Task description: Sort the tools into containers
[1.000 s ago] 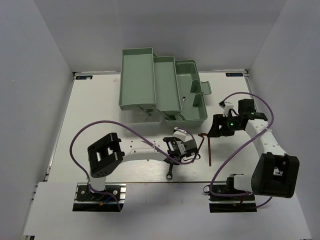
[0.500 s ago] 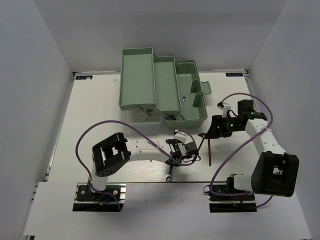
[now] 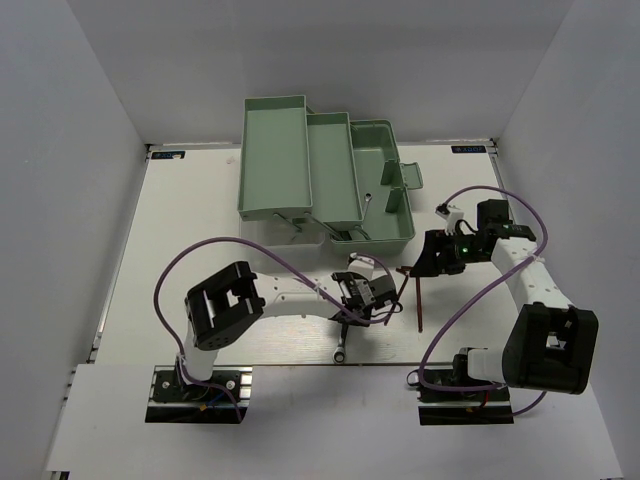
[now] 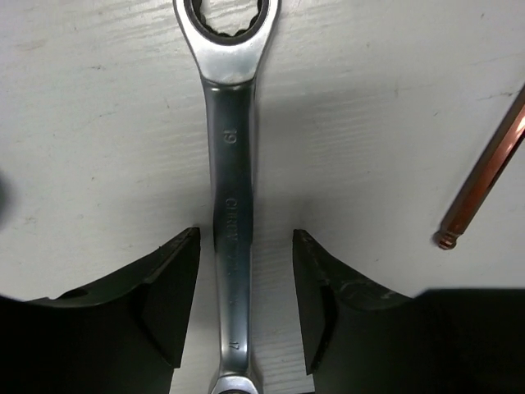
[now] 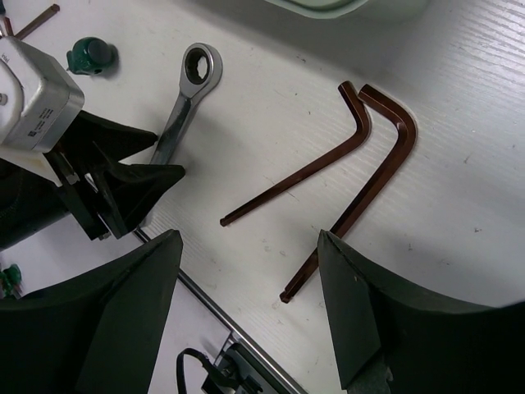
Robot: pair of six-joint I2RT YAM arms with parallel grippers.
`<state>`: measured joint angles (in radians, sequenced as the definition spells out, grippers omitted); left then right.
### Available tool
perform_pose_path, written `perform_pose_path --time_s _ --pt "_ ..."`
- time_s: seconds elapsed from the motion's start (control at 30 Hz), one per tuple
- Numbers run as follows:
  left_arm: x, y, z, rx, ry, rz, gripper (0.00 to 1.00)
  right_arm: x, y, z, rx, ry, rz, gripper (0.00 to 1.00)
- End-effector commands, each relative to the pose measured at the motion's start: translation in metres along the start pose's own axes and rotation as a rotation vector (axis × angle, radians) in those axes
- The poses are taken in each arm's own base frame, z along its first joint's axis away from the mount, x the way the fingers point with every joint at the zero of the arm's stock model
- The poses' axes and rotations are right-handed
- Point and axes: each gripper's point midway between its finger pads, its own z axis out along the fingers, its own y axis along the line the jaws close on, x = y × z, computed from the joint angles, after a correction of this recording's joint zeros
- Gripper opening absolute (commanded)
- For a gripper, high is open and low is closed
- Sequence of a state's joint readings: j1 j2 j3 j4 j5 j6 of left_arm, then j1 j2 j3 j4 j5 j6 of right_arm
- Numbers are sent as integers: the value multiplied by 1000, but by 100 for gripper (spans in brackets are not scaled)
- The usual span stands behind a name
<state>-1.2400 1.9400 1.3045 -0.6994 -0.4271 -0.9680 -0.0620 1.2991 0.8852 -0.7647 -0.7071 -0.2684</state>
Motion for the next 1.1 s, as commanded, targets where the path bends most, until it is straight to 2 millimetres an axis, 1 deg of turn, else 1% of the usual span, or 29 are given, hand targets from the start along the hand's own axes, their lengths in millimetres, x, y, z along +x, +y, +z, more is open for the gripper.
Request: perform_pose_path --time_s 0.0,0.03,0.07,0.1,0.13,0.17,0.2,0.33,0.37,0.4,0.43,0.47,0.5,0.57,0.6,0.63,0.67,0.73,0.77,0.83,0.9,0.93,1.0,1.03,1.07 --pt "27 19 26 -82 87 56 59 -2 6 -6 -18 -19 -10 73" --pt "29 21 28 -88 92 69 55 -2 6 -6 -16 -20 -9 73" --pt "25 21 30 -86 88 57 52 -2 5 -6 -16 -21 -5 73" --pt "27 20 29 -81 95 57 49 -2 5 -6 -19 -23 -3 73" --pt "26 17 32 -76 92 63 39 -1 6 -7 -21 -21 0 73" --pt "26 21 37 -87 98 59 33 -1 5 -7 -18 -24 2 73" --pt "26 21 37 -88 99 59 27 -2 4 -8 -18 -27 1 73" --pt "32 23 39 -104 124 71 15 -3 5 -10 -28 -36 10 73" --pt "35 27 40 -112 130 75 8 -4 5 -11 -24 -41 10 73" --pt "40 31 42 -123 138 81 3 -3 5 -11 -27 -42 10 73" --pt "41 31 41 -118 146 80 0 -4 5 -12 -30 -44 14 73" --pt "44 33 43 -122 148 82 0 -3 5 -12 -32 -44 17 73" --pt "39 33 40 -118 131 77 0 -3 6 -12 -35 -46 15 73" --pt "25 29 28 -91 91 73 0 -4 6 -13 -38 -50 18 73" --pt "18 28 23 -85 65 66 0 -3 6 -13 -40 -47 22 77" --pt "7 24 14 -68 42 70 0 -4 6 -14 -39 -52 22 90" --pt "-4 21 1 -38 19 75 0 -3 5 -14 -42 -51 21 90" --pt "-22 13 -15 -6 -22 61 0 -4 5 -14 -44 -55 22 90" --pt "-28 13 -21 -3 -38 69 0 -3 5 -15 -43 -55 26 90" --pt "-42 6 -37 38 -71 56 0 -4 4 -15 -43 -56 28 90" --pt "-44 8 -43 45 -77 63 0 -3 3 -15 -41 -57 34 90" --pt "-45 6 -50 60 -87 78 0 -3 4 -15 -43 -56 35 90" --pt "-48 3 -55 80 -92 80 0 -4 2 -15 -40 -58 35 90" --pt "-45 -2 -57 98 -89 99 0 -4 1 -15 -36 -61 37 90" --pt "-48 -6 -65 132 -93 97 0 -4 0 -15 -36 -60 41 90"
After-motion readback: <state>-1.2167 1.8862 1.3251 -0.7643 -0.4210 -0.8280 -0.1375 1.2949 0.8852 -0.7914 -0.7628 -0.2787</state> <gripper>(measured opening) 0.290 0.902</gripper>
